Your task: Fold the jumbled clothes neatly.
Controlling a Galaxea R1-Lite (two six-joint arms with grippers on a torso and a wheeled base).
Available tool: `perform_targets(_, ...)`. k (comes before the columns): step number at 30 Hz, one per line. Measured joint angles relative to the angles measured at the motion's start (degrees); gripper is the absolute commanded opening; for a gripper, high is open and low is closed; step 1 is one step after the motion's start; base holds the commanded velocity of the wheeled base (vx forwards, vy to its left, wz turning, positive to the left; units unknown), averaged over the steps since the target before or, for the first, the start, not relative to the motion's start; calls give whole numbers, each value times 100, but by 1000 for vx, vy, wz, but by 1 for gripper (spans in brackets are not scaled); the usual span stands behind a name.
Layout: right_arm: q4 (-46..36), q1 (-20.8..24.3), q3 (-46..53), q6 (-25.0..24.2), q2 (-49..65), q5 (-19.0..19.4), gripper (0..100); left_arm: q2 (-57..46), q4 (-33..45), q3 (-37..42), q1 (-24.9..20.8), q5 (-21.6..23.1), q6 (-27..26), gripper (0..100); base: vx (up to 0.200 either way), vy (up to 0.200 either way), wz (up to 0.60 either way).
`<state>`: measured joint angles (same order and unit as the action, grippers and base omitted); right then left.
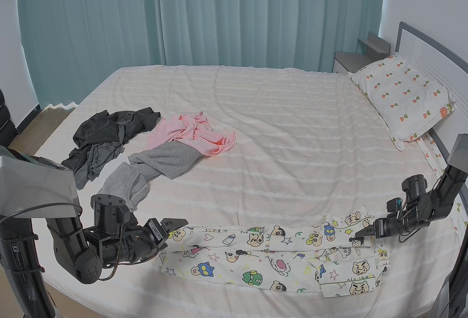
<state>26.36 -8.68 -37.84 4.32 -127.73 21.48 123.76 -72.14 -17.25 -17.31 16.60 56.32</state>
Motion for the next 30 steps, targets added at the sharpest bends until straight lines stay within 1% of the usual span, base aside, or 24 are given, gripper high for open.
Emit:
perform_targets(4,9,17,-110,-30,-126,112,0,0,0,0,0,1,0,100,0,0,0)
perform_targets(11,9,-2,-22,-71,-140,137,0,0,0,-2,0,1,0,100,0,0,0)
perform_targets(17,-28,-50,265,-77,150,354,0,0,-2,-2,0,0,0,100,0,0,0)
perform_targets(20,-55,-68,460,-77,361,394,0,0,-2,-2,0,0,0,100,0,0,0)
perform_targets(27,-358,-149,618,-68,601,375,0,0,-2,0,0,0,0,100,0,0,0)
perform_targets(30,-619,-206,617,-51,657,367,0,0,-2,0,0,1,0,100,0,0,0)
